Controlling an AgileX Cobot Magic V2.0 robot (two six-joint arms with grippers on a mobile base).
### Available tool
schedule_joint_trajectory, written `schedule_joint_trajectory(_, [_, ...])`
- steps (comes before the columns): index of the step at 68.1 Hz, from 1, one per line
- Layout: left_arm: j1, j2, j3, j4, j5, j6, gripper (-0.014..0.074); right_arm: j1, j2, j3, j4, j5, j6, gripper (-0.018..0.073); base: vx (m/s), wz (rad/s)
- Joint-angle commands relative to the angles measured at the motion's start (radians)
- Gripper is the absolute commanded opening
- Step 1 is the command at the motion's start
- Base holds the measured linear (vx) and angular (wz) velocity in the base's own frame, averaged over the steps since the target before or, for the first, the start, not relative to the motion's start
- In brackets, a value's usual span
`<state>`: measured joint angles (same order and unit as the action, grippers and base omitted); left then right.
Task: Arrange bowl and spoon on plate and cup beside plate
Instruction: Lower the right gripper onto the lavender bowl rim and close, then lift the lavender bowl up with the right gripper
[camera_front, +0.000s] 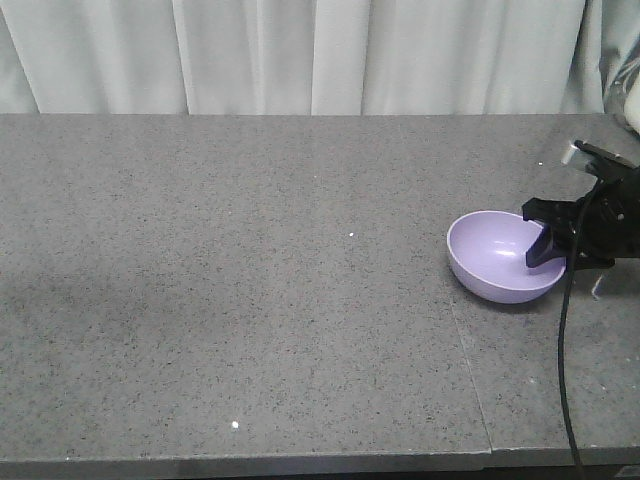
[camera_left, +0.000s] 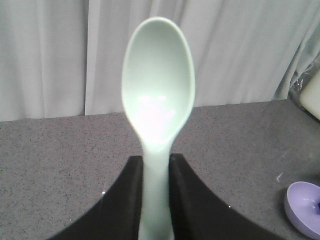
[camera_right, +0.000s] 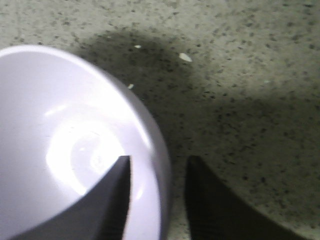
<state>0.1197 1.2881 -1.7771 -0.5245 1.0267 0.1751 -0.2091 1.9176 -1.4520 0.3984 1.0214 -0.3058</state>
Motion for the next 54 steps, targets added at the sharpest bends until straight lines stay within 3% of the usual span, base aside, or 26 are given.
schedule_joint_trajectory(1, [0.001, -0.022, -0.027, -0.029, -0.049, 0.003, -0.0007, -0.003, -0.048, -0.03, -0.009, -0.02, 0.007, 0.006, 0.0, 0.0])
schedule_joint_trajectory(5, [0.001, -0.022, -0.027, -0.029, -0.046, 0.003, -0.0007, -0.003, -0.048, -0.03, -0.019, -0.023, 0.007, -0.0017, 0.0, 0.0])
schedule_joint_trajectory(24, [0.001, -0.022, -0.027, -0.029, -0.042, 0.003, -0.0007, -0.004, -0.097, -0.052, 0.015, -0.062, -0.007, -0.001, 0.0, 0.0])
schedule_joint_trajectory(54, [0.001, -0.022, -0.027, -0.029, -0.043, 0.001, -0.0007, -0.003, -0.418, -0.269, 0.218, 0.038, -0.05, -0.001, 0.0, 0.0])
